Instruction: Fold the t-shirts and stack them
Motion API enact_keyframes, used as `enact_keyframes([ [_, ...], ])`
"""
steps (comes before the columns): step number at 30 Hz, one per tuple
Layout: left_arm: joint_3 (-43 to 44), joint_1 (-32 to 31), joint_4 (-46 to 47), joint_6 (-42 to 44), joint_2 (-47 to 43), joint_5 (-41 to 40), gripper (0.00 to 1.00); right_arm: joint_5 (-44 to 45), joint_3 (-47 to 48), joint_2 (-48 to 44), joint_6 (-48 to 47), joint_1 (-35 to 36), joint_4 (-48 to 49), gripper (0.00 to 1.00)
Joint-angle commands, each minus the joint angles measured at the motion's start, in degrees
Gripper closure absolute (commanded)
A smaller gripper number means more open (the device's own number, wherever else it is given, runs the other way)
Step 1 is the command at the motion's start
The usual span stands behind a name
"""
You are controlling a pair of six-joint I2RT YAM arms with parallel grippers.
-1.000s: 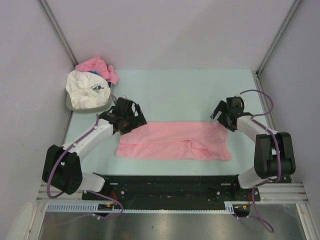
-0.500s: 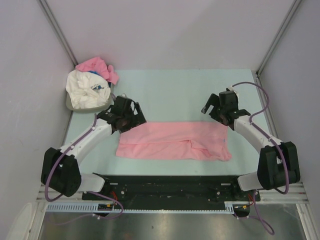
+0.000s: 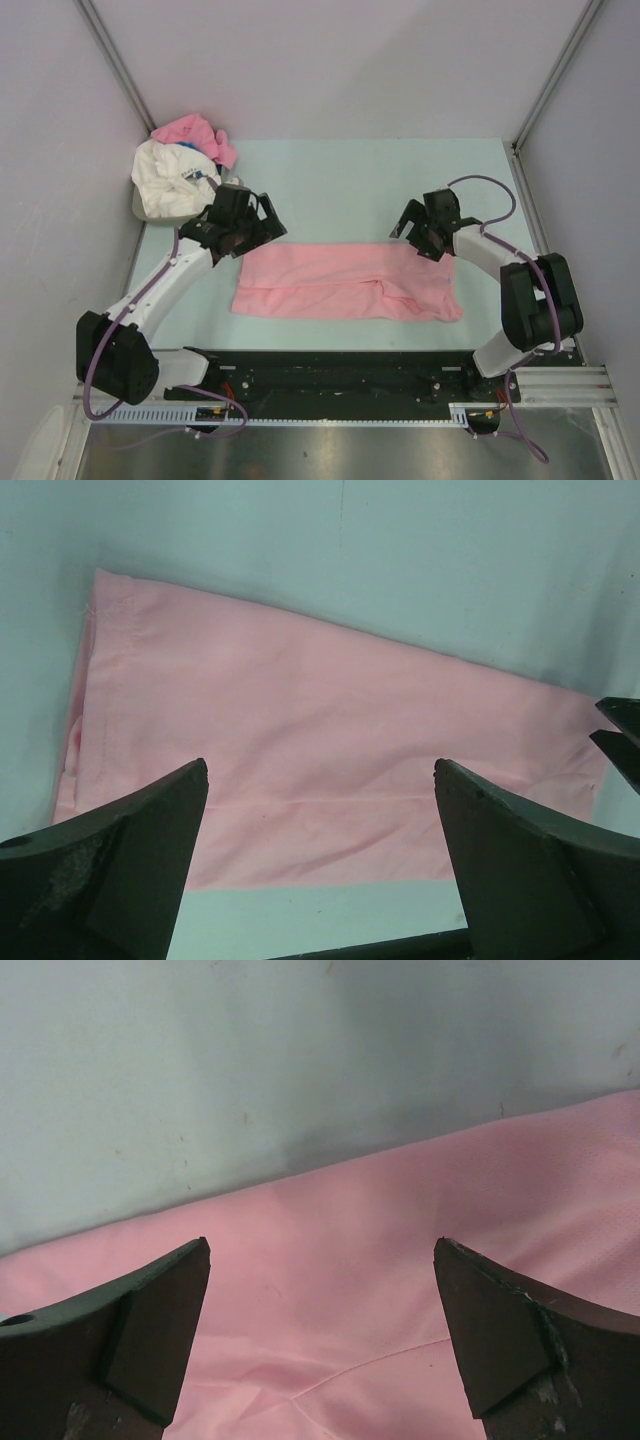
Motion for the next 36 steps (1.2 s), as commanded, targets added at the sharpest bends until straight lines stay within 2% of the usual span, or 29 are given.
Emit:
enact_keyframes([
  [1,-1.3,0.8,0.8,0.3,-2.5,1.8,0.00,0.1,0.8,2.6,1.4,0.2,1.2,0.00],
  [9,-2.3,1.3,1.4,-0.1,-2.6,1.8,0.00,-0.3,1.8,10.7,2.4,0.1,5.2,0.00],
  [16,-3.5,1.8,2.0,0.0,-2.9,2.1,0.00,-1.7,11.7,24.2,3.2,0.5,4.5,0.00],
  [23,-4.2,1.8,2.8,0.3,-0.2,2.0,0.00,-6.6,34.4,39.8,3.4,1.5,-3.3,0.00],
  [24,-4.2,1.9,2.9,0.2,0.2,2.0,0.00,-7.0,41.3,43.0,2.0,1.9,-4.3,0.00],
  [26,-4.2,1.9,3.8,-0.7,1.0,1.9,0.00,-9.6,48.8,47.3,0.4,3.3,-8.3,0.00],
  [27,-4.7,1.9,4.4,-1.0,1.5,1.9,0.00,-10.3,58.5,52.1,-0.7,3.8,-10.2,0.00],
  [30,-6.1,1.9,7.9,-2.6,2.4,2.6,0.00,-13.4,73.2,59.2,-1.8,5.7,-17.1,0.00],
  [31,-6.4,1.8,8.7,-3.1,2.8,2.7,0.00,-14.5,81.6,63.1,-0.8,6.2,-17.9,0.00],
  [34,-5.7,1.8,10.7,-3.0,5.2,2.7,0.00,-21.1,89.3,67.1,3.8,6.6,-11.8,0.00],
  [36,-4.8,1.8,11.0,-2.7,6.3,2.7,0.00,-22.4,88.3,66.1,5.7,6.3,-6.8,0.00],
])
